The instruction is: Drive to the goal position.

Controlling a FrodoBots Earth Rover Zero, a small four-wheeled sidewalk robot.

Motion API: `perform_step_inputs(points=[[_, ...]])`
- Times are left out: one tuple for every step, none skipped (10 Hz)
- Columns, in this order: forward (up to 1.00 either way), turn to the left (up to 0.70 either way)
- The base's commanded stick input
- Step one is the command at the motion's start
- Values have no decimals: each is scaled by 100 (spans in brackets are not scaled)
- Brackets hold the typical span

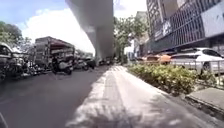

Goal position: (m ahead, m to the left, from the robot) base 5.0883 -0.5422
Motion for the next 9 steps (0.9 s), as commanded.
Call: perform_step_inputs(points=[[70,0],[70,0],[70,0],[70,0],[70,0],[70,0],[70,0],[70,0],[70,0]])
